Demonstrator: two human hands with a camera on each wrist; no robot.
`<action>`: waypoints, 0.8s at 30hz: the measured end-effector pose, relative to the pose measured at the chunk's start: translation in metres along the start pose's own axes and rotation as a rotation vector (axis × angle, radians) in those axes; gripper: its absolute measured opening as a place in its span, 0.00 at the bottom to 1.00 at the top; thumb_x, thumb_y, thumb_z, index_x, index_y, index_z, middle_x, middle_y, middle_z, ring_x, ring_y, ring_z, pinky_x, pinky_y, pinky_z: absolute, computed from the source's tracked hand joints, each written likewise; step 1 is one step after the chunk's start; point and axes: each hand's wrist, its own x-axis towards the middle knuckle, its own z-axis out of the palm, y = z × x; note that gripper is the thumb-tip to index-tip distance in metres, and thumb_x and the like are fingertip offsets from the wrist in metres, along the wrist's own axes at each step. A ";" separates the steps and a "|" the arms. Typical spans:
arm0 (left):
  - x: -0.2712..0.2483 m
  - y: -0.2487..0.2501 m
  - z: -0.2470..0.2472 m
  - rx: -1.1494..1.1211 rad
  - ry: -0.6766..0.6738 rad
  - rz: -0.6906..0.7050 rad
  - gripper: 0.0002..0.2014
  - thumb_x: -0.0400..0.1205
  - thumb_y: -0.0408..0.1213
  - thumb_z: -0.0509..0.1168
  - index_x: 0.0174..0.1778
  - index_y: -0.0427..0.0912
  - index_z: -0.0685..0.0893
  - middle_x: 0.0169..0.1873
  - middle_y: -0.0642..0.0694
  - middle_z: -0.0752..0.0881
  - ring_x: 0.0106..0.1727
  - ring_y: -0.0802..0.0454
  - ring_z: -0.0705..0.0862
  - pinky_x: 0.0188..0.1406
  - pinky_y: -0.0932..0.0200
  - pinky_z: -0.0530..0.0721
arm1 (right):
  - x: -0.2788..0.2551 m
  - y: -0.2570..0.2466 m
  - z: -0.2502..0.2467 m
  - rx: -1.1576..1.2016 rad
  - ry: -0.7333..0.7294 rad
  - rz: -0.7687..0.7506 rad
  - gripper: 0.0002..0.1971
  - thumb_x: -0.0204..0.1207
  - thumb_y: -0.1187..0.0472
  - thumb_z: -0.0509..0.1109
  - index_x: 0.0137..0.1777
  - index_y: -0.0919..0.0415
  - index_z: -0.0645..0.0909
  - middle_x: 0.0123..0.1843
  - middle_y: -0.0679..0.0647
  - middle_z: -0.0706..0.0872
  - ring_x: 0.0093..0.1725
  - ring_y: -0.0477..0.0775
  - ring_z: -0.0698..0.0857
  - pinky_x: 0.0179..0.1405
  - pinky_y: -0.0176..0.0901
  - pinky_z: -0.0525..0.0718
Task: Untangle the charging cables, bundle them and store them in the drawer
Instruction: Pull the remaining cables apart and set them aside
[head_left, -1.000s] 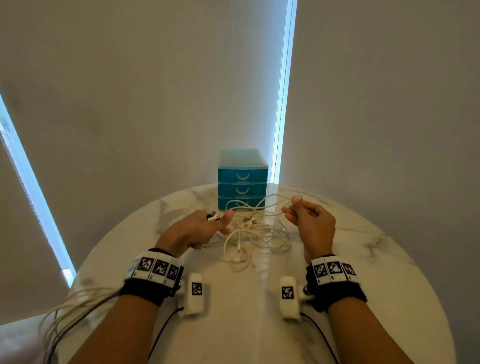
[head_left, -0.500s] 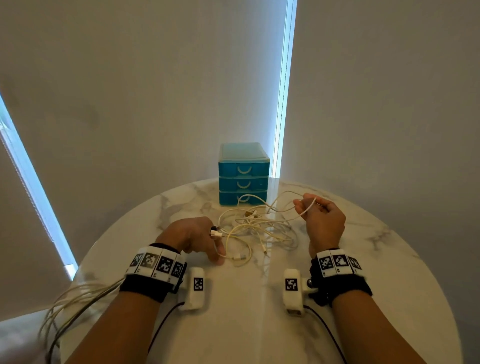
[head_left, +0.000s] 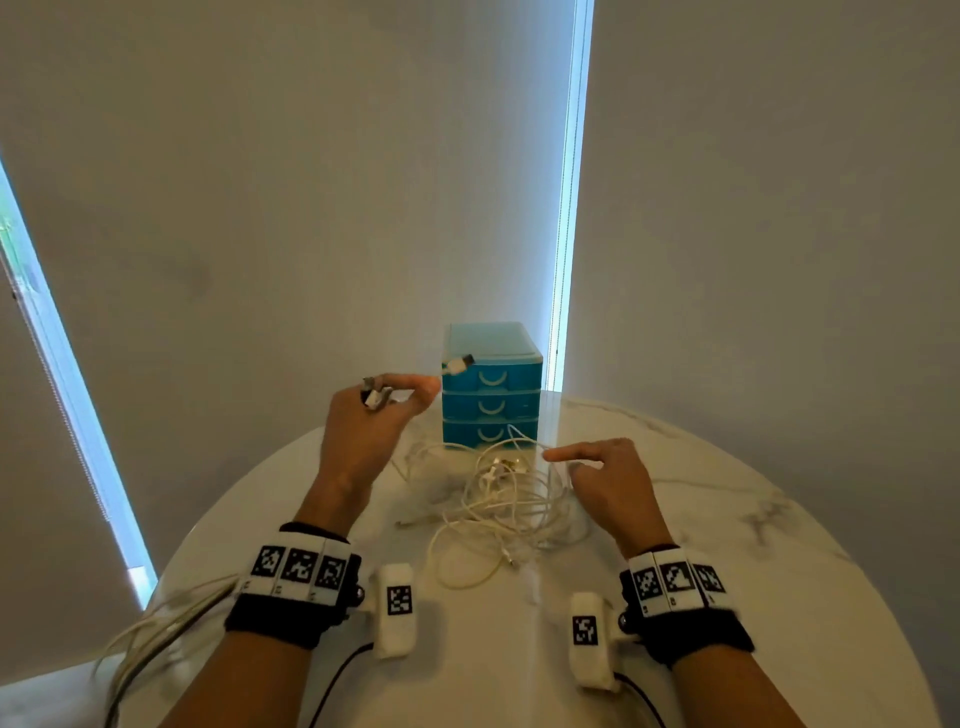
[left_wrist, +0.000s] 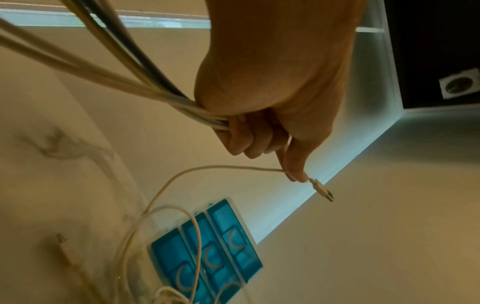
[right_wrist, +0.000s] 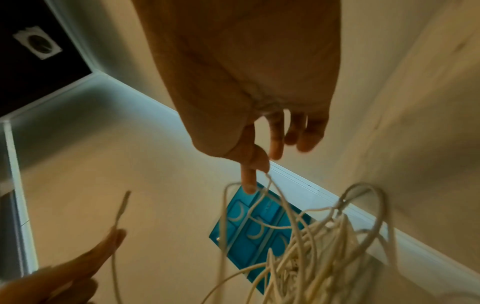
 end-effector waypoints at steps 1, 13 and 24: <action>-0.001 -0.001 0.006 0.010 -0.051 -0.010 0.04 0.80 0.45 0.82 0.49 0.52 0.98 0.44 0.56 0.97 0.47 0.65 0.92 0.51 0.64 0.84 | -0.002 -0.006 -0.003 -0.028 0.062 -0.019 0.26 0.78 0.72 0.66 0.49 0.39 0.96 0.65 0.50 0.83 0.60 0.53 0.83 0.61 0.43 0.82; -0.023 -0.022 0.047 0.041 -0.399 -0.040 0.11 0.83 0.42 0.79 0.61 0.48 0.95 0.56 0.59 0.96 0.58 0.61 0.94 0.57 0.64 0.92 | -0.022 -0.033 0.022 0.717 0.055 0.009 0.11 0.86 0.54 0.78 0.61 0.60 0.93 0.45 0.55 0.95 0.41 0.46 0.90 0.38 0.40 0.87; -0.019 -0.016 0.032 -0.289 -0.312 -0.350 0.53 0.73 0.86 0.46 0.57 0.38 0.91 0.23 0.50 0.68 0.21 0.58 0.62 0.19 0.65 0.61 | -0.033 -0.039 0.026 0.537 -0.278 -0.158 0.10 0.86 0.58 0.78 0.62 0.60 0.93 0.52 0.56 0.97 0.50 0.61 0.95 0.47 0.46 0.92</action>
